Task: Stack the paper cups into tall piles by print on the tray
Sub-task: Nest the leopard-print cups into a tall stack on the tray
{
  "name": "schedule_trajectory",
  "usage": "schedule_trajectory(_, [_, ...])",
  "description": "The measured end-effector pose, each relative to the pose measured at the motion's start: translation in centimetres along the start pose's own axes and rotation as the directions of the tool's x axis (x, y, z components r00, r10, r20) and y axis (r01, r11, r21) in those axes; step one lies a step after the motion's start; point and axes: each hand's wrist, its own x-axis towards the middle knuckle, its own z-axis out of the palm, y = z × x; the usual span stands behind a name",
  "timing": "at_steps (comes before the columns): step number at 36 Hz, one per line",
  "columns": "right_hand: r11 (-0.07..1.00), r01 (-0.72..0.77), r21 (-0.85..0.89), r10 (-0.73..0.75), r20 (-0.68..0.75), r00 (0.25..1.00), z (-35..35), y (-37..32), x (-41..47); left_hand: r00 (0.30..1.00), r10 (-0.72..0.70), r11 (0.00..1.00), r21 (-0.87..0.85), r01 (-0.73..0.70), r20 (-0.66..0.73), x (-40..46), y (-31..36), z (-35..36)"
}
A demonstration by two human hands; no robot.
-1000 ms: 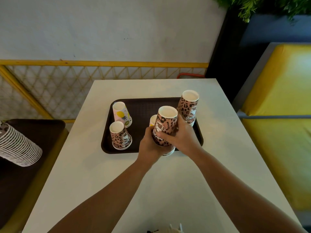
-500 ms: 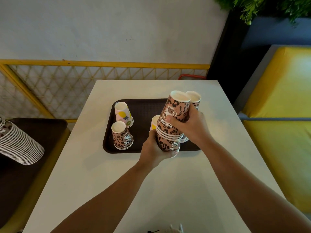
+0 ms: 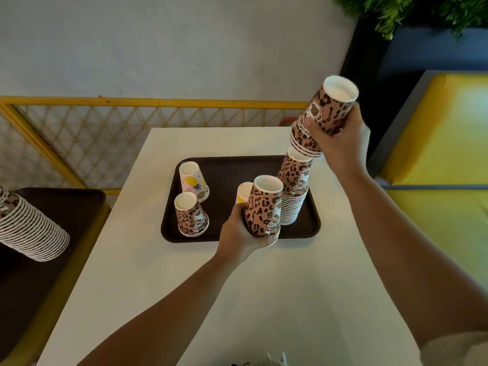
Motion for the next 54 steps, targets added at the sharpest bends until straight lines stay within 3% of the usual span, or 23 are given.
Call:
schedule_trajectory(6, [0.998, -0.045, -0.049, 0.046, 0.035, 0.998, 1.2, 2.5, -1.2, 1.000, 0.004, 1.000, -0.025, -0.004, 0.004, 0.1, -0.1, 0.0])
schedule_trajectory(11, [0.994, -0.083, -0.073, 0.095, 0.194, 0.976, 2.4, 3.6, -2.2, 1.000, -0.031, 0.997, -0.064, 0.031, 0.004, 0.5, 0.0, -0.2])
schedule_trajectory(13, [0.993, -0.052, -0.104, 0.074, 0.218, 0.973, 2.5, 3.9, -3.1, 0.999, -0.035, 0.996, -0.076, 0.036, 0.004, 0.5, 0.1, -0.2])
schedule_trajectory(15, [0.993, -0.019, -0.120, 0.037, 0.149, 0.988, 2.1, 3.4, -4.3, 0.999, -0.036, 0.996, -0.078, 0.036, 0.004, 0.4, 0.2, 0.0])
schedule_trajectory(17, [0.993, 0.086, -0.076, -0.082, 0.053, 0.995, 1.6, 2.4, -5.9, 0.999, -0.040, 0.996, -0.081, 0.041, 0.011, 0.4, 0.2, 0.0])
schedule_trajectory(19, [0.984, 0.179, -0.022, -0.178, 0.046, 0.983, 1.5, 1.8, -7.6, 0.999, -0.041, 0.995, -0.091, 0.041, 0.007, 0.4, 0.2, 0.1])
schedule_trajectory(22, [0.988, 0.149, 0.042, -0.154, 0.207, 0.966, 2.1, 1.6, -10.0, 0.999, -0.047, 0.995, -0.093, 0.045, -0.015, 0.5, 0.0, 0.1])
schedule_trajectory(25, [1.000, 0.014, 0.013, -0.018, 0.393, 0.919, 3.0, 1.9, -11.7, 0.999, -0.045, 0.994, -0.100, 0.045, 0.005, 0.6, 0.2, 0.1])
schedule_trajectory(29, [0.997, -0.039, -0.066, 0.066, 0.473, 0.879, 3.7, 2.3, -12.4, 1.000, -0.010, 0.992, -0.128, 0.013, 0.021, 0.5, 0.5, 0.1])
schedule_trajectory(37, [0.999, -0.028, -0.032, 0.039, 0.414, 0.909, 3.4, 1.6, -11.6, 0.979, -0.053, 0.953, -0.283, 0.109, 0.198, 0.7, 0.7, 0.0])
schedule_trajectory(48, [0.996, 0.058, 0.074, -0.076, 0.267, 0.961, 1.1, -2.2, -7.0, 0.989, 0.148, 0.984, -0.101, -0.146, 0.015, 1.3, 2.9, -1.4])
schedule_trajectory(51, [0.978, 0.078, 0.196, -0.108, 0.147, 0.983, -0.5, -4.4, -4.6, 0.980, 0.198, 0.979, -0.049, -0.198, -0.022, 1.9, 3.9, -1.7])
schedule_trajectory(54, [0.952, 0.157, 0.264, -0.142, -0.074, 0.987, -2.0, -6.2, -2.0, 0.971, 0.232, 0.972, -0.028, -0.234, -0.060, 2.5, 4.7, -1.9])
